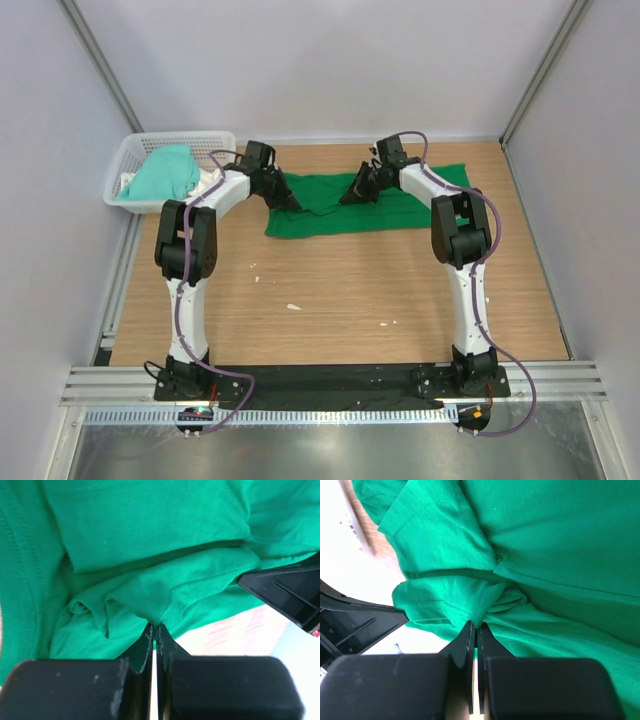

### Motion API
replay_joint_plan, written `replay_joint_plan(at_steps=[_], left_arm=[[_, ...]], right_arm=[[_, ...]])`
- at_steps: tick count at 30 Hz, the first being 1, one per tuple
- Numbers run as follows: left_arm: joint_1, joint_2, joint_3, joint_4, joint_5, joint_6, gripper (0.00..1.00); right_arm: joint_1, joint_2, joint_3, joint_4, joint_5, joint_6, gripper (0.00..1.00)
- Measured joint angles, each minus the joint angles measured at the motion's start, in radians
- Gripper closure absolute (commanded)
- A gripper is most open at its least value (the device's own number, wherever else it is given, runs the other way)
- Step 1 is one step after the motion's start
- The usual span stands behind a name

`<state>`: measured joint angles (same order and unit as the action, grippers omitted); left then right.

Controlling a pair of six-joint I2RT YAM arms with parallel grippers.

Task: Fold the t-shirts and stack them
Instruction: Fold the tshirt

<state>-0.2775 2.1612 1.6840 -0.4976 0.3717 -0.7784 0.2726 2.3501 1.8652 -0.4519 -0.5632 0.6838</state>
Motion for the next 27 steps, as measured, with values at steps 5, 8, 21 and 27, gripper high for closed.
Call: replay_joint_plan(at_steps=[5,8,21,27], left_arm=[[0.0,0.0,0.01,-0.001,0.039,-0.003,1.0],[0.0,-0.001,0.011,-0.001,0.066,-0.006,1.0],[0.0,-0.077,-0.127,0.002,0.143,-0.026,1.0],[0.0,-0.109,-0.189,0.011,0.164,-0.035,1.0]], right_arm=[[-0.01,0.0,0.002,-0.007,-0.027,0.003,0.98],[-0.015,0.0,0.011,-0.035,-0.035,0.004,0.98],[-0.043,0.0,0.016,-0.132,-0.08,-0.027,0.98],[-0.056,0.0,0.016,-0.136,-0.1,-0.027,0.98]])
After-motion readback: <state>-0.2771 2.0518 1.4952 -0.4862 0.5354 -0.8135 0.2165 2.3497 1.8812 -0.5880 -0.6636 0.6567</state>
